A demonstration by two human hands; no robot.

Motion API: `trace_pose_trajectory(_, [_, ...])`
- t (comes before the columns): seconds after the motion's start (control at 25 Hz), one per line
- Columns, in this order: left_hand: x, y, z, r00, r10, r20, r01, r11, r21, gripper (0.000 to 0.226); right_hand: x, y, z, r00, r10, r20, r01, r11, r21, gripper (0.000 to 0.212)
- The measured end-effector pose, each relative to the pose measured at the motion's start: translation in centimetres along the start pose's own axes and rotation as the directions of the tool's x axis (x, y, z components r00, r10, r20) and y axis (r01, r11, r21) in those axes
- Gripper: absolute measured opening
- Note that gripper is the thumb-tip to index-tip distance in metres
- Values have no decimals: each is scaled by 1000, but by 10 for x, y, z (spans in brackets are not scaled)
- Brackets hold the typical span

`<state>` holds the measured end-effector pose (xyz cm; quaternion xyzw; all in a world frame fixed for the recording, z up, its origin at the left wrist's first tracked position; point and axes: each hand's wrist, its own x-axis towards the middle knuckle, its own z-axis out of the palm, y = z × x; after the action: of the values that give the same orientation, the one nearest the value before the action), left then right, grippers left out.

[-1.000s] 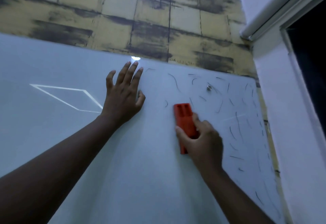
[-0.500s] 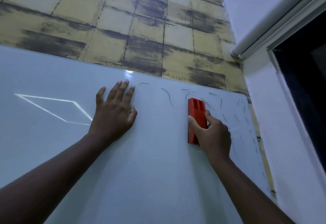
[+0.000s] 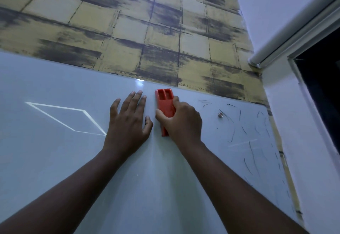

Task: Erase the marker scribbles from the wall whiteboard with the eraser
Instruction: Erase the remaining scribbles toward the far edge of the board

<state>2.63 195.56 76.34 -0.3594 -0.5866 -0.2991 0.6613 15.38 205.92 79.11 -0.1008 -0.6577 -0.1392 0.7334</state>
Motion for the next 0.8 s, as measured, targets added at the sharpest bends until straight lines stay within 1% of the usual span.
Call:
trace_pose_trajectory(0.08, [-1, 0, -1, 1000, -16, 0, 16, 999, -47, 73, 9, -4, 2, 997, -69, 29, 70, 997, -15, 67])
trace_pose_trajectory(0.16, [-2, 0, -2, 1000, -16, -4, 15, 997, -75, 72, 16, 4, 1, 997, -74, 30, 75, 996, -50, 68])
trace_pose_trajectory(0.2, [-3, 1, -2, 1000, -12, -14, 11, 997, -81, 73, 21, 10, -1, 1000, -25, 16, 26, 998, -59, 68])
trace_pose_trajectory(0.24, [-4, 1, -3, 1000, -8, -23, 6, 996, -84, 73, 29, 19, -4, 998, 59, -5, -59, 997, -56, 67])
trace_pose_trajectory(0.32, [-7, -1, -4, 1000, -1, -23, -1, 996, -92, 69, 44, 39, -13, 966, 252, -58, -255, 966, -43, 64])
trace_pose_trajectory(0.36, [-8, -1, -4, 1000, 6, -17, -8, 995, -95, 69, 48, 51, -18, 944, 318, -83, -322, 946, -38, 60])
trace_pose_trajectory(0.44, [-9, -3, -4, 1000, 29, 1, -29, 995, -98, 69, 49, 69, -22, 921, 372, -115, -379, 925, -39, 52])
trace_pose_trajectory(0.52, [-9, -4, -5, 999, 42, 21, -40, 995, -94, 69, 37, 78, -22, 926, 354, -131, -363, 930, -50, 51])
trace_pose_trajectory(0.56, [-10, -4, -6, 999, 41, 27, -39, 995, -87, 69, 28, 80, -21, 936, 325, -132, -335, 941, -56, 54])
trace_pose_trajectory(0.64, [-11, -1, -6, 999, 34, 22, -32, 995, -92, 70, 9, 87, -24, 961, 253, -110, -260, 964, -54, 67])
trace_pose_trajectory(0.72, [-11, 5, -7, 1000, 12, -3, -13, 990, -142, 69, -9, 103, -32, 981, 185, -64, -186, 983, -8, 76])
trace_pose_trajectory(0.8, [-9, 14, -9, 999, -21, -31, 14, 980, -199, 62, -26, 124, -45, 986, 163, 17, -164, 985, 48, 80])
